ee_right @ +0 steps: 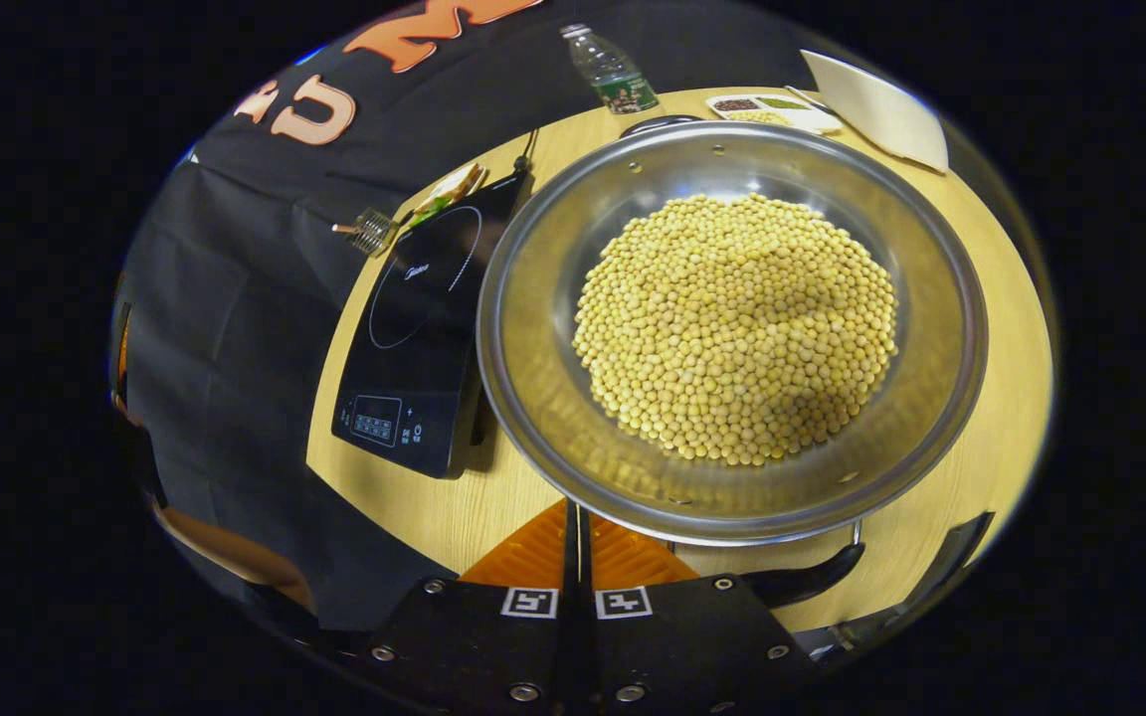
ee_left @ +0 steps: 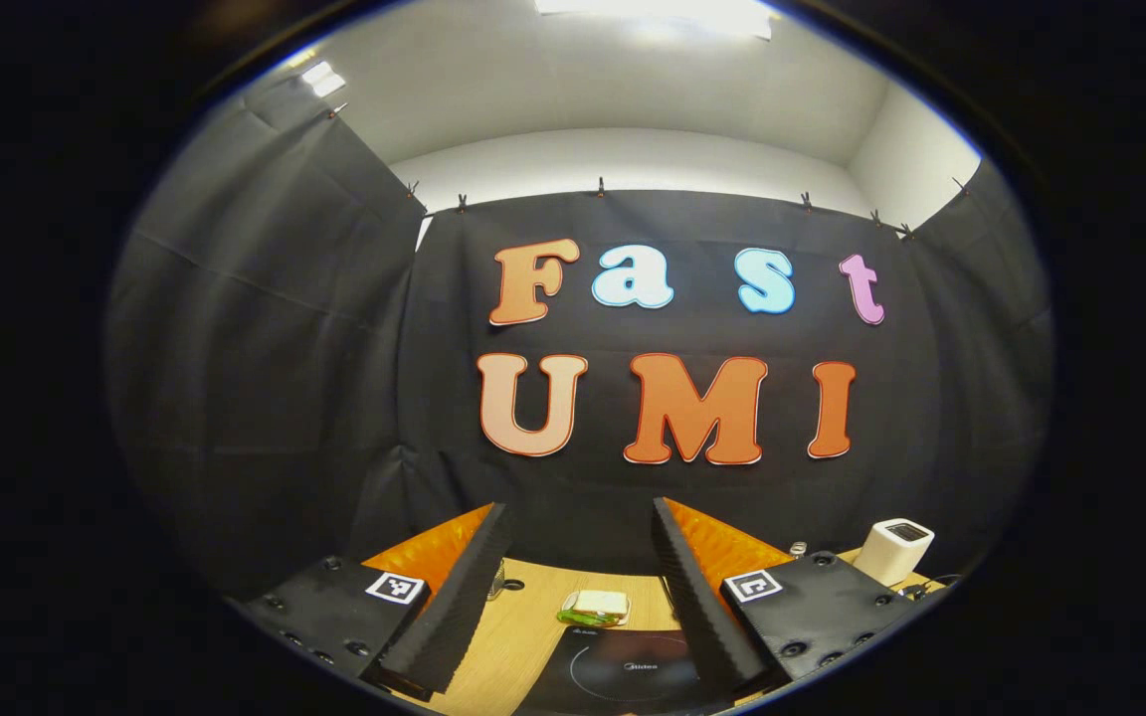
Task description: First push the handle of the pot to place it horizontally, then grasp the pot with both hands and set it on the induction cooktop.
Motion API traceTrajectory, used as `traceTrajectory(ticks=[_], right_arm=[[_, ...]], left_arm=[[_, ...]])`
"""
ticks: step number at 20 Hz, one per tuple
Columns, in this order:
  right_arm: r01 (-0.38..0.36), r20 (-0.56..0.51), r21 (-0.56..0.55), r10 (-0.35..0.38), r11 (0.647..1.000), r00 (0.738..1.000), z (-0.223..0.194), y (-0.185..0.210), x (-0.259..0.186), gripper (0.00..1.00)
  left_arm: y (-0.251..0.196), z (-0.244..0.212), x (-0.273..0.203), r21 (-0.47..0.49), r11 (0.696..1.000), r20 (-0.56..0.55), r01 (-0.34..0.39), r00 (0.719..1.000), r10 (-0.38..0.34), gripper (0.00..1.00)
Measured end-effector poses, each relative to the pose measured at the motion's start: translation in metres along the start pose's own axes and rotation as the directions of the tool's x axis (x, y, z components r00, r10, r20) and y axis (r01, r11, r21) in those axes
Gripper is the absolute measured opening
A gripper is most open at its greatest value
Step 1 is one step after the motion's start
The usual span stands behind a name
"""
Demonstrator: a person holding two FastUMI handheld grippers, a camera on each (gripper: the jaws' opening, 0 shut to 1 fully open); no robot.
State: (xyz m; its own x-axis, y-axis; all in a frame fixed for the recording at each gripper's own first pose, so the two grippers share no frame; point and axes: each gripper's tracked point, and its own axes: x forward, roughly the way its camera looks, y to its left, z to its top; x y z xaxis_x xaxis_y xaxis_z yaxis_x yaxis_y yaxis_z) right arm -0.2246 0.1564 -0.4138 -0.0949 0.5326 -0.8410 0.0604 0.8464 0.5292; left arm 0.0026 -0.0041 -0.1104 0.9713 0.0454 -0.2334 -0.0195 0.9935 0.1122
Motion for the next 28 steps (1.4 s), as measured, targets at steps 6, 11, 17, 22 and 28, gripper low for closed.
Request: traceTrajectory(ticks=[6, 11, 17, 22, 28], right_arm=[[0.040, 0.014, 0.054, -0.041, 0.998, 0.999, 0.006, -0.031, -0.008, 0.00], [0.080, 0.012, 0.080, -0.082, 0.994, 0.997, 0.009, -0.053, -0.013, 0.00], [0.123, 0.012, 0.111, -0.125, 0.986, 0.992, 0.013, -0.076, -0.019, 0.00], [0.152, 0.018, 0.141, -0.156, 0.978, 0.988, 0.018, -0.094, -0.025, 0.00], [0.189, 0.034, 0.176, -0.198, 0.966, 0.980, 0.028, -0.120, -0.034, 0.00]], left_arm=[[-0.010, -0.005, 0.011, -0.006, 1.000, 0.003, 0.014, 1.000, -0.014, 0.94], [-0.014, -0.013, 0.021, 0.021, 1.000, 0.011, -0.003, 1.000, 0.003, 0.94], [-0.017, -0.009, 0.025, 0.044, 0.999, 0.044, -0.011, 0.999, 0.009, 0.94], [-0.016, -0.015, 0.029, 0.029, 1.000, 0.039, -0.007, 0.999, 0.006, 0.93], [-0.022, -0.041, 0.039, 0.024, 1.000, -0.017, 0.001, 1.000, -0.001, 0.93]])
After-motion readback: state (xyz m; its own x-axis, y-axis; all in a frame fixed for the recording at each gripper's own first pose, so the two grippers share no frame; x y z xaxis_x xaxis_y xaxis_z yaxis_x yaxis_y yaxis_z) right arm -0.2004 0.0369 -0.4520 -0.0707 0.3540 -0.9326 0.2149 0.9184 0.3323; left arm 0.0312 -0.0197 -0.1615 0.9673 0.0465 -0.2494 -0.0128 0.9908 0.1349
